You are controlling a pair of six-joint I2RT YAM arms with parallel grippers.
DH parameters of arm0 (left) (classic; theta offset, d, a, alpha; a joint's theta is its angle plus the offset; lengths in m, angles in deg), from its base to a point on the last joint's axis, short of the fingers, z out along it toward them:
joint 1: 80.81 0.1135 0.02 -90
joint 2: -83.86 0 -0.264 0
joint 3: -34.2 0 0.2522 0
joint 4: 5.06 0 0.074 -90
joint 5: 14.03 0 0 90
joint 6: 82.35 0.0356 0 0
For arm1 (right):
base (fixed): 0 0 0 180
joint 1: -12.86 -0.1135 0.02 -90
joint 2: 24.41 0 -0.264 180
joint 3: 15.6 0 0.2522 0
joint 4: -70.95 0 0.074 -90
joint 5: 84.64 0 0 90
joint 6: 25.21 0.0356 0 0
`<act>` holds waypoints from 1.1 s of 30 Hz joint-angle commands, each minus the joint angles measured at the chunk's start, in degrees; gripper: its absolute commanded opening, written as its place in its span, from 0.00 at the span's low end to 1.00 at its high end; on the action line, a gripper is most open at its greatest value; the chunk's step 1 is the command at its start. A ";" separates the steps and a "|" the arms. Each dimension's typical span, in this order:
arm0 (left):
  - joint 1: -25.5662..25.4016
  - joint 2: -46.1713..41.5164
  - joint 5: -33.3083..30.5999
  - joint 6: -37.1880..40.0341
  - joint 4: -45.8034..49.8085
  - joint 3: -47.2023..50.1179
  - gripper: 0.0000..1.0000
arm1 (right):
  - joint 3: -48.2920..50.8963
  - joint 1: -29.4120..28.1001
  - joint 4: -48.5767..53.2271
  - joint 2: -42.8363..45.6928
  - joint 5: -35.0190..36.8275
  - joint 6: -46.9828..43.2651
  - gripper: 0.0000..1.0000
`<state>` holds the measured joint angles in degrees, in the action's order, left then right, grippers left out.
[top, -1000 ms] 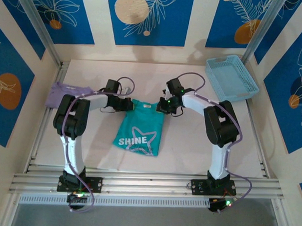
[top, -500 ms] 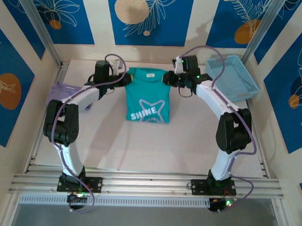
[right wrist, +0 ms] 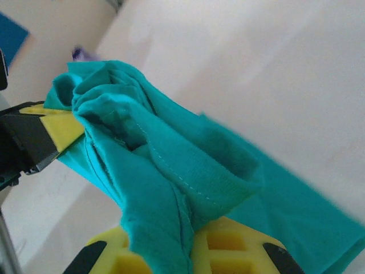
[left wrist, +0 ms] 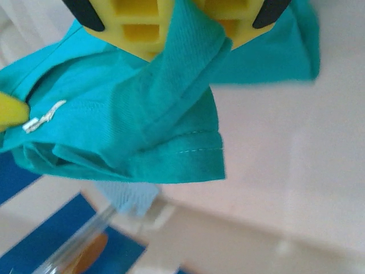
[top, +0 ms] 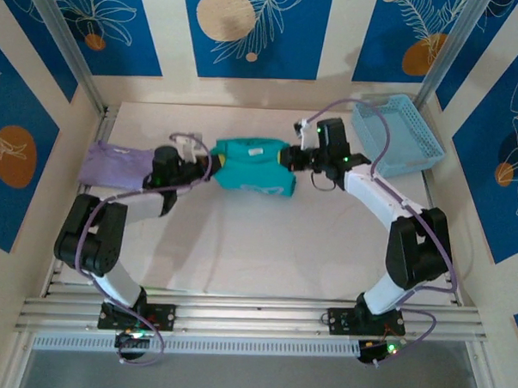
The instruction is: Fold the inside-out t-shirt
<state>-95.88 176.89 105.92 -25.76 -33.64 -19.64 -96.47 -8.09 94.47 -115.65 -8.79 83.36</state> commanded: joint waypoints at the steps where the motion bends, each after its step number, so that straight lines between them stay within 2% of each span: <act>1: -1.81 -7.92 0.55 -3.18 -9.95 9.63 0.00 | 5.77 -2.50 1.47 5.65 -0.61 2.71 0.04; 4: -3.76 -13.82 -0.41 -2.82 -5.44 15.77 0.00 | 10.61 -4.39 3.71 8.76 0.76 5.74 0.04; 8: -4.45 -16.33 -1.67 0.24 4.37 15.59 0.00 | 10.98 -4.81 8.83 7.08 3.79 9.17 0.04; 14: -4.50 -9.61 -6.96 5.05 21.32 5.33 0.00 | 4.26 -2.18 14.06 -2.88 5.41 11.31 0.07; 18: -4.44 -1.43 -10.62 6.02 23.95 -0.59 0.04 | -2.84 -0.80 16.20 -11.77 4.85 11.08 0.09; 21: -4.36 5.36 -11.81 7.18 24.89 -6.00 0.16 | -8.69 -0.18 20.22 -18.29 7.16 10.32 0.16; 24: -4.35 9.55 -15.04 9.08 32.31 -11.80 0.34 | -10.79 -0.05 22.14 -20.81 8.73 9.62 0.30; 30: -4.40 2.96 -19.66 10.99 36.05 -9.86 0.60 | -9.00 -0.12 24.69 -13.92 13.78 7.11 0.49; 33: -4.47 -0.47 -16.79 10.46 38.32 -6.88 0.72 | -4.46 -0.66 24.54 -8.05 15.63 7.40 0.58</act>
<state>-100.23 180.21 88.87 -16.03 0.72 -28.56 -103.29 -8.27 116.33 -130.15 4.10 91.46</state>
